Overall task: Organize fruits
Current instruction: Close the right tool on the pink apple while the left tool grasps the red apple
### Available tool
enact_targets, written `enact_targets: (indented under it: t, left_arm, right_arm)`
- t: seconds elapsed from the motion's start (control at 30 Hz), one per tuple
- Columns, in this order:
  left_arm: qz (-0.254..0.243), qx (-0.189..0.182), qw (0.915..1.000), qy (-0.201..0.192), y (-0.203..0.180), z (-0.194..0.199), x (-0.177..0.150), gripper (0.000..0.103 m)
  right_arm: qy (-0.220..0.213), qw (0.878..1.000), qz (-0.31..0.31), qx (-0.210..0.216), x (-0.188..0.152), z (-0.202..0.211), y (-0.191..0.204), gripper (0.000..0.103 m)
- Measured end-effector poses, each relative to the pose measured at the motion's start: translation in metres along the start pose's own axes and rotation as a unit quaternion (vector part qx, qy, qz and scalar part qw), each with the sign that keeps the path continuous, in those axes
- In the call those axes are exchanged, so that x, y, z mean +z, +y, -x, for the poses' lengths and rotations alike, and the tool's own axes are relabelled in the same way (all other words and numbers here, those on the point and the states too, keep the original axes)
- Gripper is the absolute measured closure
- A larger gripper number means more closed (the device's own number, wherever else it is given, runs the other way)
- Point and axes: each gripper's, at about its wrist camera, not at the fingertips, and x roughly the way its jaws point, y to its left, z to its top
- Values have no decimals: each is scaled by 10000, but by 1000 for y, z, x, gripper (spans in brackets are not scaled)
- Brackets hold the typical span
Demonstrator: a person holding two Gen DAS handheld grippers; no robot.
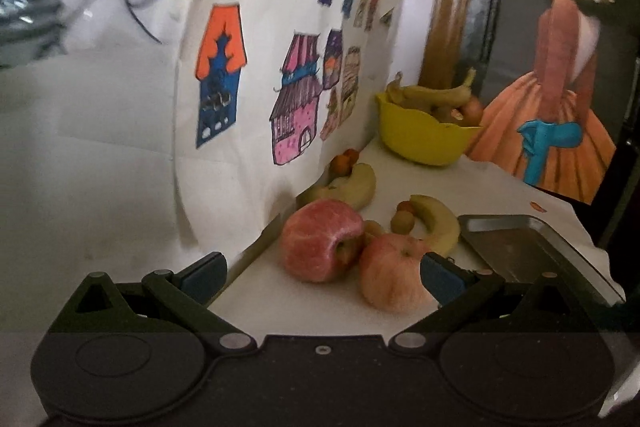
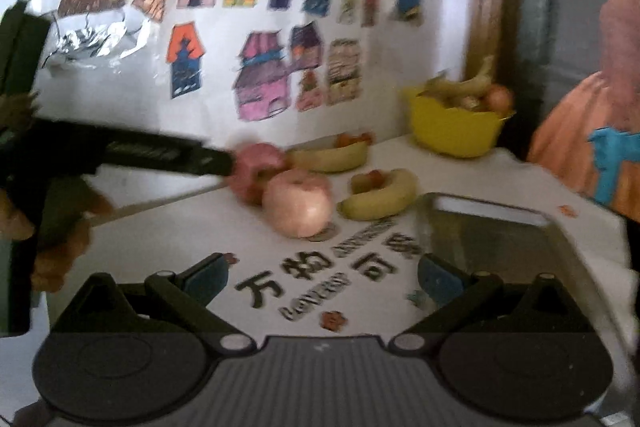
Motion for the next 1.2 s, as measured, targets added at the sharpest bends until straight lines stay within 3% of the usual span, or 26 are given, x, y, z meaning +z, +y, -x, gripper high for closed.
enact_targets:
  t: [0.13,0.4,0.97,1.2]
  left_arm:
    - [166,90,9995,256,1,-25,7,1]
    - [453,125,9979,450,-1,-52,16,3]
    - [1156,199,9907,690,9,-80,20,25]
    - [1312,92,9887,727,11,-85,19,30]
  right_arm:
    - [171,9992,62,354,6,-31,0,0]
    - [234,9991,298,193,17,-78,0,1]
    - [366,9984,320,304,29,-126,5,28]
    - [277,9986,131,425,35,-133,-1,32]
